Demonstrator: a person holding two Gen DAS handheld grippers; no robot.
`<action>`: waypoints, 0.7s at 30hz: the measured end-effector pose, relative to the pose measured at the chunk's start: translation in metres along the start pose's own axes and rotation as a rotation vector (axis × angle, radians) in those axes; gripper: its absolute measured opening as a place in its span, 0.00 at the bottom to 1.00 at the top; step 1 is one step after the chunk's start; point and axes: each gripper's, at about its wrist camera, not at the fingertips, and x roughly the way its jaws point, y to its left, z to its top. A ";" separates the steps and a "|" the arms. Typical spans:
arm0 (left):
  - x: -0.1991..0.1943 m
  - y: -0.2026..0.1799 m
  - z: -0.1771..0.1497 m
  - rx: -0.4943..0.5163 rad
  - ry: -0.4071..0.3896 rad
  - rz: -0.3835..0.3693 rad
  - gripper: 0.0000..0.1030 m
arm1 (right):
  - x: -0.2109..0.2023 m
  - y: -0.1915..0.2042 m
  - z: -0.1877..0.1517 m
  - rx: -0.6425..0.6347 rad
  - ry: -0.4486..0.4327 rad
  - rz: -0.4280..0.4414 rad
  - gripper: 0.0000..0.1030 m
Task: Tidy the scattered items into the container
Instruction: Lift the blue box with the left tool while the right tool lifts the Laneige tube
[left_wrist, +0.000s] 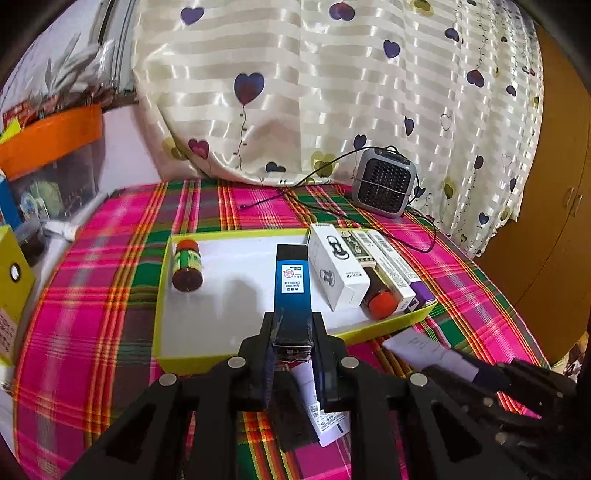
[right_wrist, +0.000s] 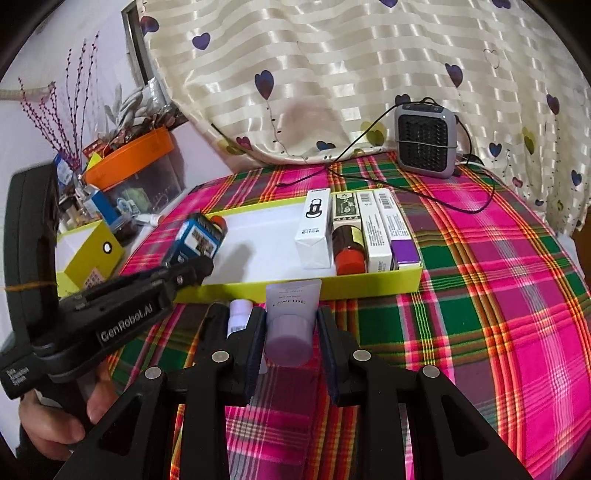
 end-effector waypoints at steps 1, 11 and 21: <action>0.002 0.004 -0.002 -0.014 0.009 -0.010 0.17 | 0.001 0.001 0.001 0.000 -0.001 -0.001 0.29; 0.006 0.024 -0.006 -0.069 0.020 -0.048 0.17 | 0.013 0.006 0.006 -0.002 0.000 -0.007 0.29; 0.003 0.041 -0.004 -0.122 0.007 -0.042 0.17 | 0.018 0.018 0.017 -0.025 -0.007 -0.003 0.29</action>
